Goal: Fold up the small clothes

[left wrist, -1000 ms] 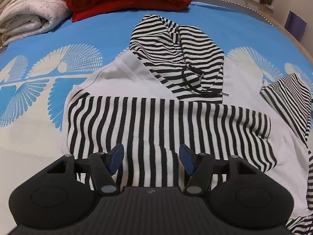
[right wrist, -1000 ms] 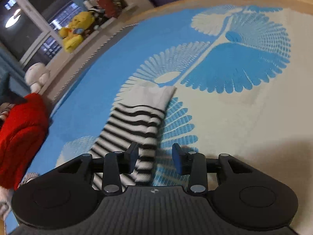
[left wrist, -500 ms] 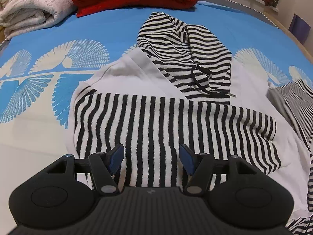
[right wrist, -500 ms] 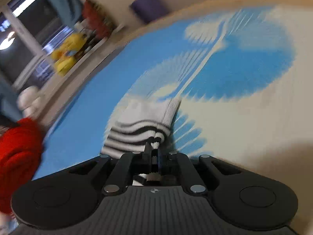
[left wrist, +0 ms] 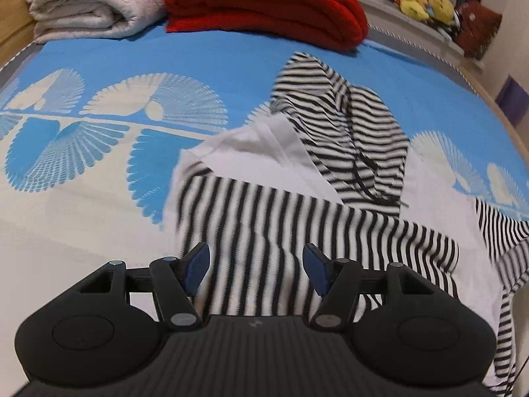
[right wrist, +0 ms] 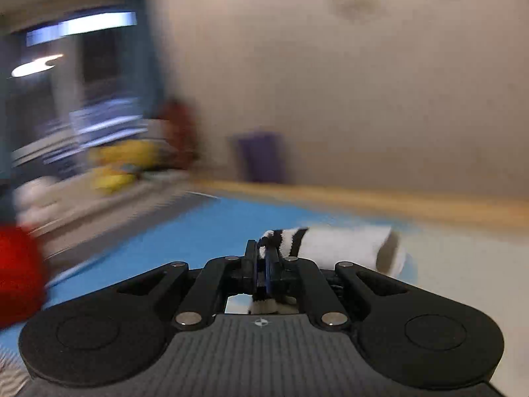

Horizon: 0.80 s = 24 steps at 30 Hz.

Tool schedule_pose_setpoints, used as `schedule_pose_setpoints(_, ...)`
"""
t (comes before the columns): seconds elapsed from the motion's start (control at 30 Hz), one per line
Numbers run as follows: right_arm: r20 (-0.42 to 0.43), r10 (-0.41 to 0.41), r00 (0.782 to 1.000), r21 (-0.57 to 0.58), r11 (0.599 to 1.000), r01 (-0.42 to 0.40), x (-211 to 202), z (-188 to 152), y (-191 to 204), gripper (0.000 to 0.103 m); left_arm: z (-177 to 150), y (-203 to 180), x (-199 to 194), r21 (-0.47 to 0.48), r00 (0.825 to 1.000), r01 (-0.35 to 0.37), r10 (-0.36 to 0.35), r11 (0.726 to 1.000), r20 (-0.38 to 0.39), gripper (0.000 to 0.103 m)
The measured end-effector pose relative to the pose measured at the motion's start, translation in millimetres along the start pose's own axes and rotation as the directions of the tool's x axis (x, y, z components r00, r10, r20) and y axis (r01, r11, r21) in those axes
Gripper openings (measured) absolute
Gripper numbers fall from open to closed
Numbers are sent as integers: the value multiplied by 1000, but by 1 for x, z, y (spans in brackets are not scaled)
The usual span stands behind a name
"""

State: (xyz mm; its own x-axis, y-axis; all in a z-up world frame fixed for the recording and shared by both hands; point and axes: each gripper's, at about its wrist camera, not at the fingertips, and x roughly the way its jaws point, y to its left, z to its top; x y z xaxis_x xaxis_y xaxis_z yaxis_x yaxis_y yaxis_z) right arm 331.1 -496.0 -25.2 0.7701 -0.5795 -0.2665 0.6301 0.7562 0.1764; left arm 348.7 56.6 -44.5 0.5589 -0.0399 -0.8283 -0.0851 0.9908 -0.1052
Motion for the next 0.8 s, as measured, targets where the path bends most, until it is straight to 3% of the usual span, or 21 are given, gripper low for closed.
schedule_pose_setpoints(0.03,17,97,995,-71,993,-96,-18,1,27,4,2,7,-2,-20,1000,0,0,1000,4,68)
schedule_pose_setpoints(0.07,10,239,971,-152,960,-235,-43,-2,58,4,4,14,-4,-39,1000,-2,2,999,8,68)
schedule_pose_setpoints(0.1,-15,360,933,-201,913,-355,-66,-7,83,4,6,22,-5,-60,1000,-5,5,998,10,68)
schedule_pose_setpoints(0.13,-72,493,867,-232,837,-495,-92,-16,109,5,8,29,-7,-80,1000,-8,9,997,12,68)
schedule_pose_setpoints(0.2,-246,682,689,-239,646,-725,-133,-39,148,8,12,42,-9,-119,1000,-9,10,993,14,68)
schedule_pose_setpoints(0.23,-336,721,606,-199,574,-794,-146,-51,162,13,12,48,-10,-134,1000,-6,8,991,13,68)
schedule_pose_setpoints(0.27,-453,740,497,-109,508,-855,-157,-68,175,18,12,53,-10,-150,1000,-1,3,989,10,68)
schedule_pose_setpoints(0.3,-546,735,403,-22,468,-883,-165,-82,184,18,12,56,-10,-160,1000,4,-2,987,8,68)
schedule_pose_setpoints(0.33,-598,717,357,42,473,-880,-171,-93,188,19,12,59,-10,-169,1000,9,-9,986,4,68)
schedule_pose_setpoints(0.4,-662,682,310,142,520,-842,-187,-111,185,25,11,62,-9,-172,1000,19,-20,985,-5,68)
schedule_pose_setpoints(0.47,-707,647,284,188,560,-807,-196,-126,178,28,9,62,-6,-174,999,24,-28,984,-19,68)
schedule_pose_setpoints(0.53,-763,580,285,148,586,-797,-206,-141,176,28,7,62,0,-186,999,37,-43,982,-33,67)
schedule_pose_setpoints(0.57,-783,533,321,75,594,-801,-204,-143,177,28,5,61,3,-196,998,47,-56,980,-39,65)
schedule_pose_setpoints(0.6,-786,491,375,-3,604,-797,-199,-144,177,28,4,60,6,-206,996,62,-73,977,-45,63)
schedule_pose_setpoints(0.67,-756,413,508,-142,654,-743,-183,-141,171,28,3,55,13,-225,992,94,-110,970,-58,48)
schedule_pose_setpoints(0.7,-752,374,543,-162,693,-702,-167,-141,169,28,1,52,19,-232,990,109,-128,967,-68,45)
schedule_pose_setpoints(0.73,-759,334,559,-158,739,-655,-154,-139,161,28,0,49,24,-237,988,114,-136,965,-78,45)
schedule_pose_setpoints(0.8,-793,261,550,-117,821,-559,-124,-140,143,30,-4,42,37,-242,985,107,-136,964,-107,45)
